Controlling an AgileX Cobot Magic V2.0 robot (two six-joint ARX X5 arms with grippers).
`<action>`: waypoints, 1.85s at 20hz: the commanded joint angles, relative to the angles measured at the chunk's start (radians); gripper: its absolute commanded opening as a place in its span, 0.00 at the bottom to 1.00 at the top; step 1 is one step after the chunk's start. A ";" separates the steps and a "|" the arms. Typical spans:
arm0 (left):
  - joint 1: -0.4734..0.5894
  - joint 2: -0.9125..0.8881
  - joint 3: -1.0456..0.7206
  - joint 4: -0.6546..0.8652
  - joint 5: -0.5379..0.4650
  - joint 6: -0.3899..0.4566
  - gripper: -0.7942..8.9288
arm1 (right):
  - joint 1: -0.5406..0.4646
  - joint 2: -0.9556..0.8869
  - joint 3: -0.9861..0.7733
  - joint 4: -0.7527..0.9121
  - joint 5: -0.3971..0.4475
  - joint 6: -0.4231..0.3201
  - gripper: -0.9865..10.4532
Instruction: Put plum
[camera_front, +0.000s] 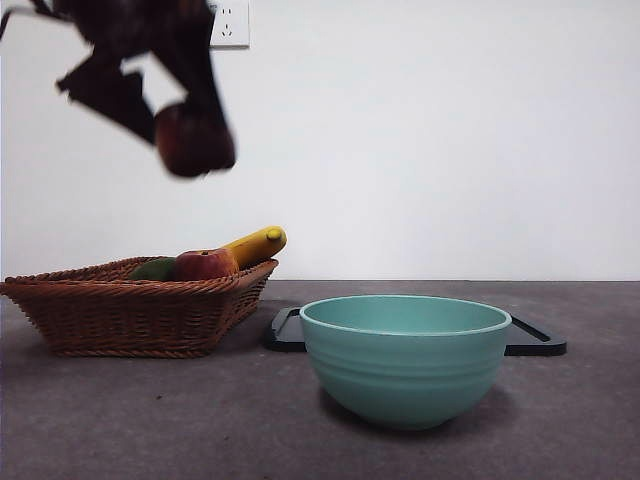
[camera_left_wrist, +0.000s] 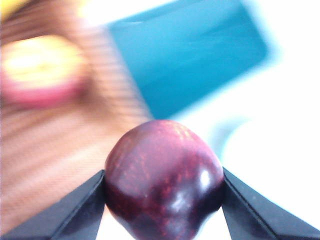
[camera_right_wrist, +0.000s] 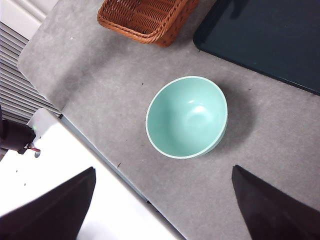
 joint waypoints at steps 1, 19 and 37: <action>-0.099 -0.019 0.020 -0.027 0.015 0.016 0.33 | 0.004 0.008 0.018 0.010 -0.003 -0.004 0.47; -0.463 0.407 0.020 0.153 -0.095 0.096 0.33 | 0.004 0.008 0.018 0.010 -0.003 -0.004 0.47; -0.489 0.432 0.020 0.158 -0.125 0.101 0.45 | 0.004 0.007 0.018 0.009 -0.003 -0.005 0.47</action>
